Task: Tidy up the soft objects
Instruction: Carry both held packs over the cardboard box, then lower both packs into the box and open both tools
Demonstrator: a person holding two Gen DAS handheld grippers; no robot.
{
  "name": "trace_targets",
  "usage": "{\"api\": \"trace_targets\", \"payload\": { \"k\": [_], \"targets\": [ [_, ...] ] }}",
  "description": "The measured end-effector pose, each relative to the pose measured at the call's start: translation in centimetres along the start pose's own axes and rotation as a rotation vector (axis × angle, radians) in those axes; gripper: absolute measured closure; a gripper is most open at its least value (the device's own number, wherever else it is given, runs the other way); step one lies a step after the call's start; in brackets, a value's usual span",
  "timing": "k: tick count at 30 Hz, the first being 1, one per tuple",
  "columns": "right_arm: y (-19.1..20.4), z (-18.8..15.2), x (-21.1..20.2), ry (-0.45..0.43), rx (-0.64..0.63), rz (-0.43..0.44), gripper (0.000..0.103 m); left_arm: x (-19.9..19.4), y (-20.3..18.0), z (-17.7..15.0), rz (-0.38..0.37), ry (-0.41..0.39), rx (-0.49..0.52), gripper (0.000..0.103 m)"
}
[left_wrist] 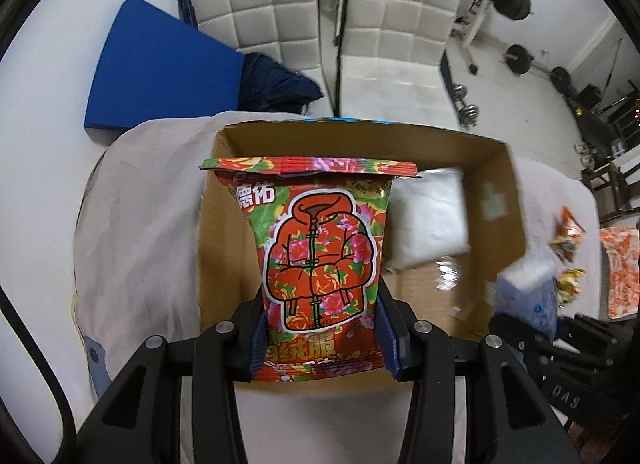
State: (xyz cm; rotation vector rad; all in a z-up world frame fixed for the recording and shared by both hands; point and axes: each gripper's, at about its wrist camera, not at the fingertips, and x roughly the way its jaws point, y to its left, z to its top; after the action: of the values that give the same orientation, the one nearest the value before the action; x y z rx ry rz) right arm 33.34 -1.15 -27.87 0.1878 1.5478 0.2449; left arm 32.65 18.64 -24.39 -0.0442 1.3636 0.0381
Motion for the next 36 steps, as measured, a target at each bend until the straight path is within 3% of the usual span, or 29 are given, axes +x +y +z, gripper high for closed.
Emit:
{"api": "trace_targets", "payload": {
  "k": [7,15,25,36],
  "targets": [
    [0.3,2.8,7.2,0.081,0.026,-0.052,0.067,7.3,1.5,4.0,0.023,0.123,0.012,0.061],
    [0.6,3.9,10.8,0.123,0.033,-0.077,0.067,13.2,1.7,5.5,0.032,0.233,0.024,0.061],
    [-0.2,3.3,14.5,0.202,0.055,-0.094,0.066,16.2,2.1,5.9,0.005,0.281,0.022,0.06],
    [-0.3,3.8,17.0,0.248,0.06,-0.104,0.049,17.0,3.4,7.3,-0.025,0.341,-0.009,0.059]
  ]
}}
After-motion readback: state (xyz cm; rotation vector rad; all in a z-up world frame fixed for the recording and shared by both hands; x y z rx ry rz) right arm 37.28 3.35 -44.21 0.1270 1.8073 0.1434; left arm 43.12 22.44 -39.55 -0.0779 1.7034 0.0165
